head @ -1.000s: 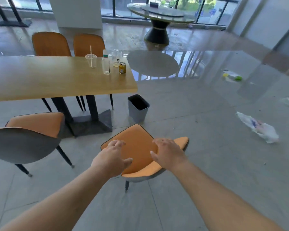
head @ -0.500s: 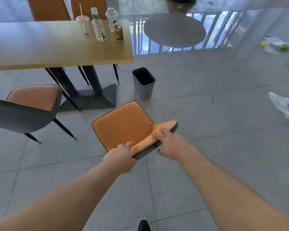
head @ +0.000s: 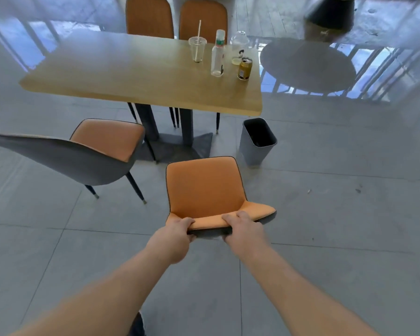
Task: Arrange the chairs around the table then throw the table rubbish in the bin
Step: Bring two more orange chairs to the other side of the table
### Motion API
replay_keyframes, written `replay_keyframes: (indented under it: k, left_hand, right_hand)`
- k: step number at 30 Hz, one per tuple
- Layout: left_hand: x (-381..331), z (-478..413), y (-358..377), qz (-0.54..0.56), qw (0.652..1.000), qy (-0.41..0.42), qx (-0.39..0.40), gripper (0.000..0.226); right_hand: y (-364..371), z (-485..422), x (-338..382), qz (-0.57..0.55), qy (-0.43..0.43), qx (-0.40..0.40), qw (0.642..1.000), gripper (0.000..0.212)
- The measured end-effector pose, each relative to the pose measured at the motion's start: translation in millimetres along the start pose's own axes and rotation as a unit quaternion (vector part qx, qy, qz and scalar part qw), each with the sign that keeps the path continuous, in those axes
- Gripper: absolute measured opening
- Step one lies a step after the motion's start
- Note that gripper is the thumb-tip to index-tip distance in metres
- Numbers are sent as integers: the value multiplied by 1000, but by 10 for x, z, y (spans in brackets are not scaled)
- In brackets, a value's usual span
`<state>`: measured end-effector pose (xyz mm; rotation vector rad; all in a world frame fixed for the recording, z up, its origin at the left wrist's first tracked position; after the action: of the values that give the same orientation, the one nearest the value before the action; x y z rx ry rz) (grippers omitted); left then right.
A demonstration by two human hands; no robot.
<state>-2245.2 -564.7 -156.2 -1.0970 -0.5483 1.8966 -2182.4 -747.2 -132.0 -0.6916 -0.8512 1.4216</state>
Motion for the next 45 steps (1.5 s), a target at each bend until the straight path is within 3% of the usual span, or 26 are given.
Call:
replay_keyframes:
  k: [13, 24, 28, 31, 35, 37, 41, 45]
  left_hand:
    - [1489, -867, -1689, -1, 998, 53, -18, 39]
    - [1839, -1655, -2436, -18, 998, 57, -22, 46]
    - [1785, -1654, -2513, -29, 995, 96, -10, 42]
    - [1880, -1542, -2522, -65, 992, 107, 19, 52]
    - [2465, -1388, -2944, -205, 974, 93, 0, 62]
    - [2943, -1273, -3212, -251, 966, 64, -8, 57]
    - [3988, -1024, -3650, -282, 959, 5, -31, 34]
    - [4239, -994, -3714, -297, 950, 76, -64, 19]
  right_hand:
    - [-373, -915, 1914, -39, 55, 15, 998, 62]
    - [-885, -1758, 2523, 18, 37, 10, 999, 60]
    - [-906, -1862, 2574, 83, 65, 65, 992, 59]
    - [-837, -1782, 2629, 147, 71, 108, 981, 51]
    - [-912, -1681, 2958, 249, 100, 3, 963, 35]
    - [-892, -1624, 3262, 287, 54, -64, 954, 31]
    - [-723, -1621, 3645, 188, -11, -117, 975, 24]
    - [-644, -1718, 3683, 164, 17, -153, 974, 30]
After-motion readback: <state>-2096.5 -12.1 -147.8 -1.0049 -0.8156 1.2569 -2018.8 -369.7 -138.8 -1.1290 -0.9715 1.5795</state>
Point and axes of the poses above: each hand's wrist, its own z-axis away from the middle knuckle, its own y-axis out of the palm, x = y × z, the point moved 10 cm from there along -z, towards the middle knuckle, and after that the axes turned 14 degrees about y, right-handed, at the moved point
